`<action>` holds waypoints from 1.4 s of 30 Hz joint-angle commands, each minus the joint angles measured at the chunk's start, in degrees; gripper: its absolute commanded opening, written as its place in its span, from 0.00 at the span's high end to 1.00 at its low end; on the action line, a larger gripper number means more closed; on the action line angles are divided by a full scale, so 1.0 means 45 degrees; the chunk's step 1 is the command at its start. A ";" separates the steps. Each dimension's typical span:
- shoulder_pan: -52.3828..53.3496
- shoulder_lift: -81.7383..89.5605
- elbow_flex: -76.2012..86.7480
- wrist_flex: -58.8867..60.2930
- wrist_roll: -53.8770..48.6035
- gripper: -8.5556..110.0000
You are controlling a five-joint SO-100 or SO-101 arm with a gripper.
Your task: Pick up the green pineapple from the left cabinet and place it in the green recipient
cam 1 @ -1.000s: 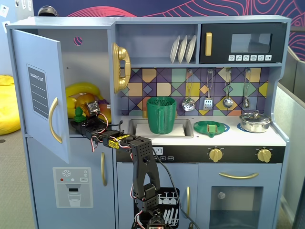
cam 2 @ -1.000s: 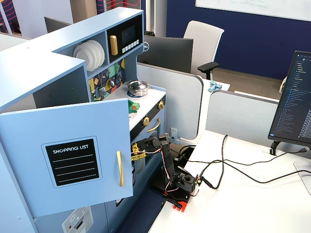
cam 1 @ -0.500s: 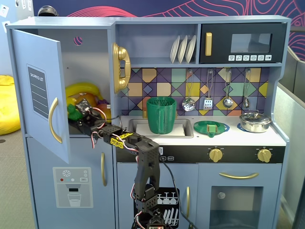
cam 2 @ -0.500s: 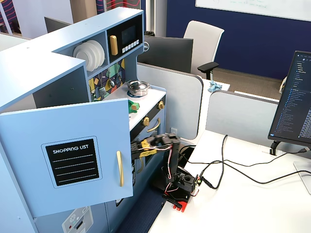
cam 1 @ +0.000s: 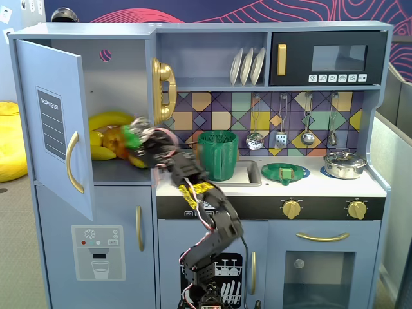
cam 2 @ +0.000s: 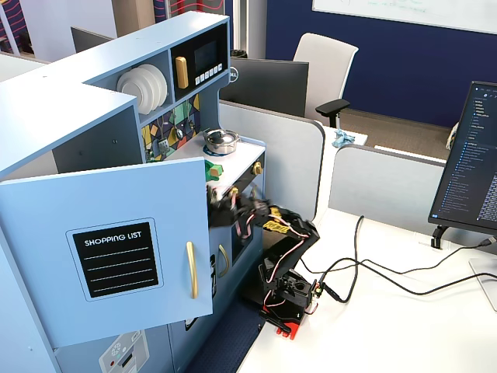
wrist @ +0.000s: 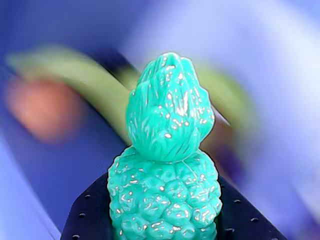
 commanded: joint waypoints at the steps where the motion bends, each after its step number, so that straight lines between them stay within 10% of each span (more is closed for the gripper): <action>1: 0.1660 0.1914 -0.0586 0.2207 0.1738 0.93; 17: 0.9102 -0.1934 -0.3828 0.1680 0.5859 0.93; 39: 0.8711 -1.0039 -1.0156 -0.1465 0.4648 0.92; 42: 0.8770 -1.0020 -1.0137 -0.1602 0.5801 0.71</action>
